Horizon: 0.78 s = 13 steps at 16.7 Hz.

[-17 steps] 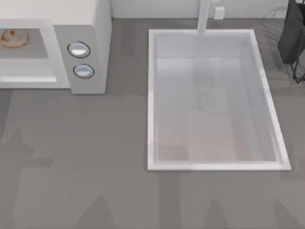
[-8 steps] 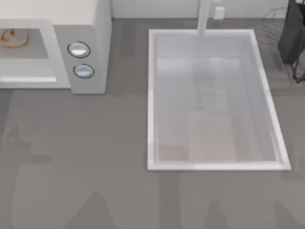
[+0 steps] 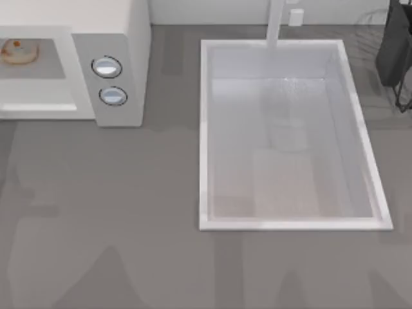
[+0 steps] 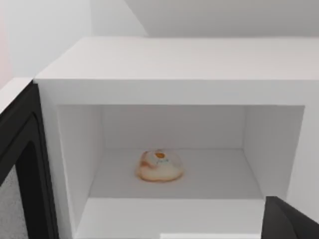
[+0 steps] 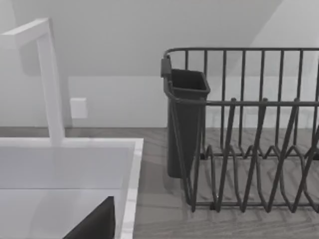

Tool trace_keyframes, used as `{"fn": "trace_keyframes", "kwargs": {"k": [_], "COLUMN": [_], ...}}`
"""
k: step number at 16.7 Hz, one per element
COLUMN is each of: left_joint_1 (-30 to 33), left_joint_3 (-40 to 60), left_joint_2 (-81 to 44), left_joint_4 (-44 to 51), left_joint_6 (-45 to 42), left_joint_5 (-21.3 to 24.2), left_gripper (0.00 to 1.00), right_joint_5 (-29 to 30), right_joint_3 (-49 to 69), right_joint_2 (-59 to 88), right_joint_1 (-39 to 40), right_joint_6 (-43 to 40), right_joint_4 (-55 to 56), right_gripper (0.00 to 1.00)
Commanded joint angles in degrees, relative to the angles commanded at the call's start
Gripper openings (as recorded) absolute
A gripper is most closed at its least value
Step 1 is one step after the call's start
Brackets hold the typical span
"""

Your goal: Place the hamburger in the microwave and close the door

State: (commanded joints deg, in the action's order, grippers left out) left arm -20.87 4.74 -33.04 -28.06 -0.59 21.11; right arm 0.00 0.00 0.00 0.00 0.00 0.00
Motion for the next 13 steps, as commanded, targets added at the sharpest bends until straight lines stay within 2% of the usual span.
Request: {"fn": "trace_keyframes", "kwargs": {"k": [4,7,10,13], "left_joint_1": [0.15,-2.80,-8.90,-16.39], "left_joint_3": [0.25,3.95,13.16,26.78], "left_joint_2": [0.09,-3.64,-12.84,-25.83], "left_joint_4": [0.24,3.84,12.50,25.17], "left_joint_6": [-0.10,-3.41,-10.57,-19.88], "left_joint_5": [-0.09,1.29,4.18,7.74], "left_gripper": [0.00,0.00,0.00,0.00], "right_joint_5": [0.00,0.00,0.00,0.00], "right_joint_3": [0.00,0.00,0.00,0.00], "right_joint_2": [0.00,0.00,0.00,0.00], "right_joint_1": [0.00,0.00,0.00,0.00], "right_joint_6": [0.00,0.00,0.00,0.00], "right_joint_4": [0.00,0.00,0.00,0.00], "right_gripper": [1.00,1.00,1.00,1.00]}}
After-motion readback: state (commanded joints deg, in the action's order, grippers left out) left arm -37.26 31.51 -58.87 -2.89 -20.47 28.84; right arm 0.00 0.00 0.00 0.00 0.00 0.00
